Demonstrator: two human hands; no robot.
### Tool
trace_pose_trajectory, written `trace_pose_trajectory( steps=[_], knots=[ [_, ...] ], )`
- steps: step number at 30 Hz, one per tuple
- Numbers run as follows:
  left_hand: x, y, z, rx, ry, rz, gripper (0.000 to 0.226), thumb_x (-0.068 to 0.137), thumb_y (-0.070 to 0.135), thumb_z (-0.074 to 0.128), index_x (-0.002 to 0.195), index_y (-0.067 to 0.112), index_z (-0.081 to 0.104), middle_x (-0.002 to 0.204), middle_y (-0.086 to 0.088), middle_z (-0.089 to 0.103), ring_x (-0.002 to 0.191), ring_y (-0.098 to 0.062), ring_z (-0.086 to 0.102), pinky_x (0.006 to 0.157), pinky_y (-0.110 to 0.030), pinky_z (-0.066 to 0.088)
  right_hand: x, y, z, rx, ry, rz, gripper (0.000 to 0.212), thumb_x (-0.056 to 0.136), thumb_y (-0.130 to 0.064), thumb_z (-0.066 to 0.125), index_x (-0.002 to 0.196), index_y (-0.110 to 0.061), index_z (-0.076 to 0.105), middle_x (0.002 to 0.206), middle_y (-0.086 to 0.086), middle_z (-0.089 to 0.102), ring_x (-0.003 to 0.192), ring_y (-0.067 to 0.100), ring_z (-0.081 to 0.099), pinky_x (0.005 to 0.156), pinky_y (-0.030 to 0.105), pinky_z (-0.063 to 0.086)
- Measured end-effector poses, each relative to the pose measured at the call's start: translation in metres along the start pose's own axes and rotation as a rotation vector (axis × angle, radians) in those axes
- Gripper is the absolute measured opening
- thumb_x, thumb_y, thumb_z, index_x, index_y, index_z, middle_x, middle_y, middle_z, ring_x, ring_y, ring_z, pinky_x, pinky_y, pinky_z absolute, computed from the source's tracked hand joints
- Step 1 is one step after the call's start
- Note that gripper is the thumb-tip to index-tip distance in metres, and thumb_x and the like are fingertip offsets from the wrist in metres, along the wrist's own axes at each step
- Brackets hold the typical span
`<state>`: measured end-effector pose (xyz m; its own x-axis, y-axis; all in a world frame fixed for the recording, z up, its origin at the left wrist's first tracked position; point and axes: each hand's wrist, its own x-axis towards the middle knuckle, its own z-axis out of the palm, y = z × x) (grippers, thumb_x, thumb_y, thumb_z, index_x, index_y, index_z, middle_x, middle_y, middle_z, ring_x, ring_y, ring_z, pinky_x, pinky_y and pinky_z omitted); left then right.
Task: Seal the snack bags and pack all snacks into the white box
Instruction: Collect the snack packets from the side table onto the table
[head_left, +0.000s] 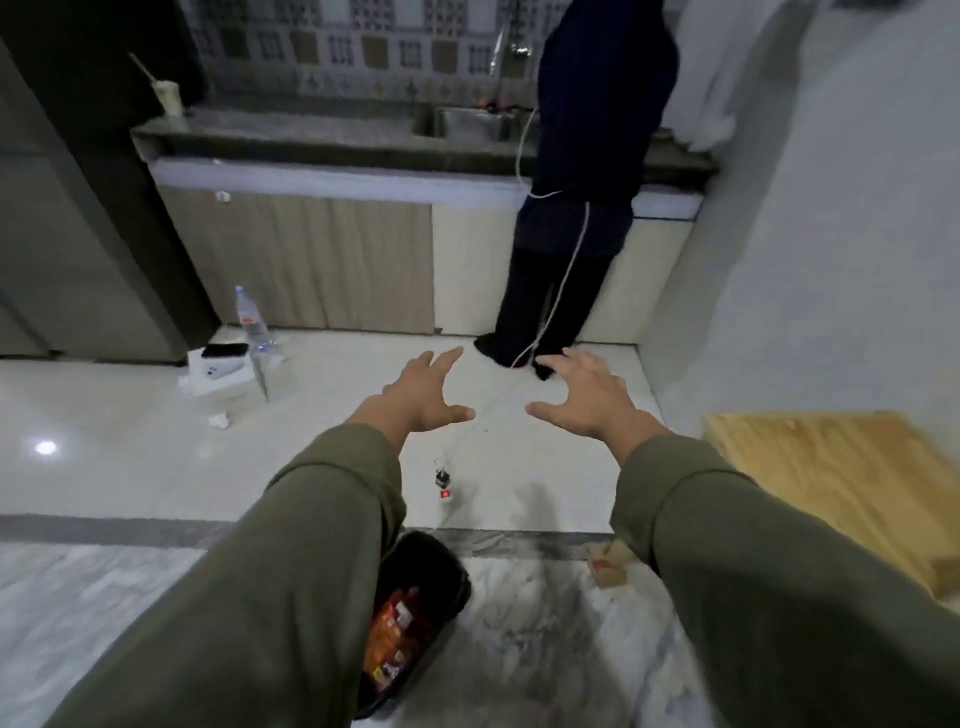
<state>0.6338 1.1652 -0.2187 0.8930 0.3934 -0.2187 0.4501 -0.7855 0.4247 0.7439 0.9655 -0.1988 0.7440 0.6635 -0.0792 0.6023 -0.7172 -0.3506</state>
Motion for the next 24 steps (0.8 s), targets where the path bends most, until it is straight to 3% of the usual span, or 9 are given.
trace_pose_trajectory(
  steps=[5,13,24],
  knots=[
    [-0.001,0.081,0.004,0.069,-0.071,0.294,0.094,0.082,0.047,0.066,0.15,0.034,0.003,0.16,-0.008,0.005,0.148,-0.026,0.002,0.116,-0.052,0.019,-0.086,0.043,-0.043,-0.025,0.151,0.273,0.069,0.083,-0.052,0.059,0.143,-0.034,0.031,0.155,0.004,0.02,0.144,0.022,0.013,0.113,0.047,0.02],
    [-0.07,0.222,0.047,0.18,-0.198,0.724,0.098,0.079,0.05,0.067,0.151,0.03,0.003,0.16,-0.007,0.009,0.147,-0.027,0.009,0.115,-0.052,0.022,-0.273,0.078,-0.08,-0.035,0.312,0.664,0.072,0.083,-0.055,0.058,0.145,-0.036,0.027,0.156,0.004,0.017,0.144,0.027,0.013,0.114,0.051,0.022],
    [-0.259,0.417,0.146,0.267,-0.41,1.274,0.093,0.083,0.049,0.064,0.15,0.033,0.002,0.16,-0.003,0.007,0.148,-0.024,0.004,0.116,-0.052,0.019,-0.556,0.097,-0.103,-0.053,0.556,1.18,0.069,0.084,-0.052,0.058,0.143,-0.035,0.028,0.156,0.004,0.017,0.145,0.023,0.012,0.114,0.048,0.017]
  ],
)
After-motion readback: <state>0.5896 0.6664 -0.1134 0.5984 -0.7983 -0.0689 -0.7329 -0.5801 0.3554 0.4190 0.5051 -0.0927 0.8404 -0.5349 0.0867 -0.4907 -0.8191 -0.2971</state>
